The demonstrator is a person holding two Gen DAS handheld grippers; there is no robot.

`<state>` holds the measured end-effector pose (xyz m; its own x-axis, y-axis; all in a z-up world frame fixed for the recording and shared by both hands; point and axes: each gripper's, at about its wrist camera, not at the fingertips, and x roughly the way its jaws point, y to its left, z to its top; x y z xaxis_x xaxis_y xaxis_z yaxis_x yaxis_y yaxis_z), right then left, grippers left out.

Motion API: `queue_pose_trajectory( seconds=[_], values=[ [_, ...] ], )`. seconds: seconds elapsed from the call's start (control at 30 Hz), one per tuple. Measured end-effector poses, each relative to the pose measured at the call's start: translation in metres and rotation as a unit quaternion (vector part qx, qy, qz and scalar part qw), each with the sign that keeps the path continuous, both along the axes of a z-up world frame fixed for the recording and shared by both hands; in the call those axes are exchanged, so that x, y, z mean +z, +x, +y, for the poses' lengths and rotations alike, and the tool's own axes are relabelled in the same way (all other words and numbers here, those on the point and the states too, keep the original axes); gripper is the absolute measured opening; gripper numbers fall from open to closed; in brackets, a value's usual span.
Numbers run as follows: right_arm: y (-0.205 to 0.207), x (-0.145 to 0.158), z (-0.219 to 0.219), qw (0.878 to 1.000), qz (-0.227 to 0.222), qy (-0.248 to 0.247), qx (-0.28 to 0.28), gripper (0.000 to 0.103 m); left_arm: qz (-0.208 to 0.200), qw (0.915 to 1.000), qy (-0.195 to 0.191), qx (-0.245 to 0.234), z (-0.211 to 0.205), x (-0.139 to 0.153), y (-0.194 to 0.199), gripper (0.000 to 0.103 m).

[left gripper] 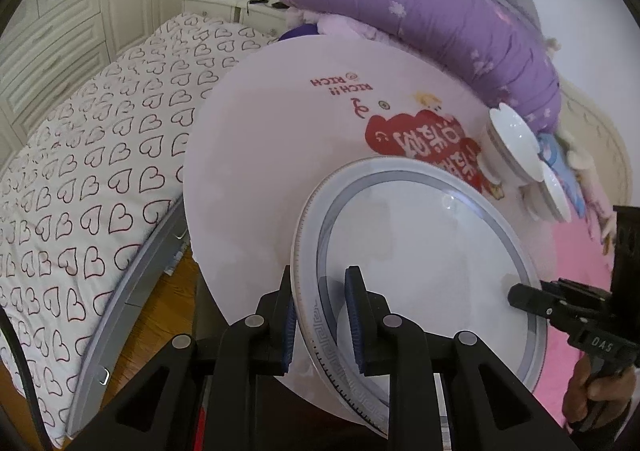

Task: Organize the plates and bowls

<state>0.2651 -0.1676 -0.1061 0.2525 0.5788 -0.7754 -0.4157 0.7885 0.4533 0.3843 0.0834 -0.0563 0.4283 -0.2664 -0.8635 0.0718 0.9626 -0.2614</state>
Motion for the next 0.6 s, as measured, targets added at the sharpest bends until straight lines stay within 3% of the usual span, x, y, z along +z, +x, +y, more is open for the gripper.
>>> queue_pose_trajectory(
  seconds=[0.43, 0.6],
  values=[
    [-0.004, -0.005, 0.004, 1.000, 0.002, -0.028, 0.009, 0.026, -0.007, 0.9995, 0.028, -0.010, -0.007, -0.017, -0.004, 0.024],
    [-0.004, -0.005, 0.004, 0.999, 0.000, -0.032, 0.011, 0.027, 0.002, 0.9997, 0.022, -0.013, -0.005, -0.025, -0.002, 0.026]
  ],
)
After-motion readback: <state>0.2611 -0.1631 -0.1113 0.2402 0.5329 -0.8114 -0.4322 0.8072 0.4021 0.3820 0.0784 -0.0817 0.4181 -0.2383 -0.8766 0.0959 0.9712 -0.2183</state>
